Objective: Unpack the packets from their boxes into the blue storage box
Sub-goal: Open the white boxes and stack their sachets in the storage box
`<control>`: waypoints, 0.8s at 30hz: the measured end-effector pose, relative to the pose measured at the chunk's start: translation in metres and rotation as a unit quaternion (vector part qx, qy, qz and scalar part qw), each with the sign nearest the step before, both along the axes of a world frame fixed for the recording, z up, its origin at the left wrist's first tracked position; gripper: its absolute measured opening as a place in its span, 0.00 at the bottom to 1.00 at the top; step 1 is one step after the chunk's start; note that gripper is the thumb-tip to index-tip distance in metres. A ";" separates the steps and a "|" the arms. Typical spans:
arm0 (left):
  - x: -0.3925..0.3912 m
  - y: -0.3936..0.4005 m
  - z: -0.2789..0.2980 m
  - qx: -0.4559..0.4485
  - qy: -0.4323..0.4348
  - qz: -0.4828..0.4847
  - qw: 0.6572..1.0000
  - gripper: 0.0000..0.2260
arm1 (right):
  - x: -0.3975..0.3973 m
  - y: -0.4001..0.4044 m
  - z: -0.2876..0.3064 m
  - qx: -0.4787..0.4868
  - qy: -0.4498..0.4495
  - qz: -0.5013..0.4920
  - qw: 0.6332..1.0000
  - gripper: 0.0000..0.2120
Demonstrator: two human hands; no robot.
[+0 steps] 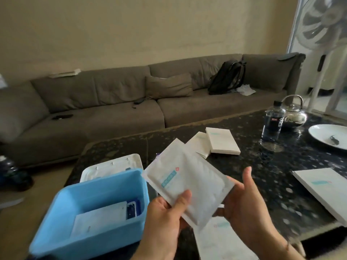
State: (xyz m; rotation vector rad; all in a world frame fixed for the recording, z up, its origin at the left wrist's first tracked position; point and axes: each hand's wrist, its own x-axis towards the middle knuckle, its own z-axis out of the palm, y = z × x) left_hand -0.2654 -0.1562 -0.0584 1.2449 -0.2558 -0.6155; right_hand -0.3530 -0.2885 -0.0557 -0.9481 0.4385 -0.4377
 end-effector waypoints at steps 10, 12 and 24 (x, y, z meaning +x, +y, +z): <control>0.037 0.041 0.018 -0.014 0.042 0.125 0.991 0.15 | 0.055 0.049 0.024 -0.251 0.160 0.085 0.951 0.09; 0.051 0.058 0.023 -0.034 0.089 0.132 0.987 0.10 | 0.067 0.054 0.029 -0.263 0.170 0.096 0.945 0.09; 0.121 0.150 0.022 0.021 0.019 0.153 0.988 0.16 | 0.146 0.090 0.052 -0.297 0.128 0.188 0.927 0.05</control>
